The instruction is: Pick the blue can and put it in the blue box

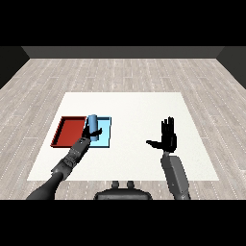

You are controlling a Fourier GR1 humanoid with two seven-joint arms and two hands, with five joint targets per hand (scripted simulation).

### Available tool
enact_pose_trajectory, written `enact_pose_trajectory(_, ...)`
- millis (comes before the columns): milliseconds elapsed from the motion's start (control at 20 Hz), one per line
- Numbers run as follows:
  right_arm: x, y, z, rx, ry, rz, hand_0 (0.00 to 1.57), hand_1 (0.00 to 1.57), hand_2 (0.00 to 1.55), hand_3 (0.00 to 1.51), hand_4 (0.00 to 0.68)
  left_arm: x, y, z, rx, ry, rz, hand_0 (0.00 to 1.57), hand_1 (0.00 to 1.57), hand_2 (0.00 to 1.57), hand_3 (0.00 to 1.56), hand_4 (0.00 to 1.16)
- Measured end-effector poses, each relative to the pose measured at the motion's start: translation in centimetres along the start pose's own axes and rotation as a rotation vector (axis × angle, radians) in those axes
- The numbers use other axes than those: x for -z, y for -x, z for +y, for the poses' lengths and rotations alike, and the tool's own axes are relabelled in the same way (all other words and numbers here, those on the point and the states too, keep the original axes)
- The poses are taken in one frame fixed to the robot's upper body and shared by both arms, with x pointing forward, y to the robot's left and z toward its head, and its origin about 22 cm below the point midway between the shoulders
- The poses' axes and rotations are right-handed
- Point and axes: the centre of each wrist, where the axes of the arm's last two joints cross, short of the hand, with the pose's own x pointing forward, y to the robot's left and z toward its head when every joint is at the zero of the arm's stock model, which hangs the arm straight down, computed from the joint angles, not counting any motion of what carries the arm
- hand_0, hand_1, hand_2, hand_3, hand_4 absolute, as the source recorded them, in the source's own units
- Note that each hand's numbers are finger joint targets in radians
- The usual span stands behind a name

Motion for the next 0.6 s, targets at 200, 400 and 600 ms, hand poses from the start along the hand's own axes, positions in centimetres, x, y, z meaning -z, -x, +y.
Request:
enact_pose_trajectory(200,-0.12,-0.14,-0.92,-0.002,0.008,-0.002,0.0,0.0,0.0,0.0,0.0,0.22,-0.03,0.27,0.025,0.03,0.024,0.0,0.0,0.0,0.0,0.0)
enact_pose_trajectory(400,-0.05,0.15,-0.38,0.015,0.008,-0.012,0.0,0.0,0.0,0.0,0.0,0.52,-0.37,0.82,0.042,0.039,0.02,0.0,0.0,0.0,0.0,0.0)
enact_pose_trajectory(600,0.07,-0.19,-0.42,0.016,-0.002,-0.016,0.0,0.0,0.0,0.0,0.0,0.31,-0.63,0.34,0.014,-0.003,-0.016,0.0,0.0,0.0,0.0,0.0)
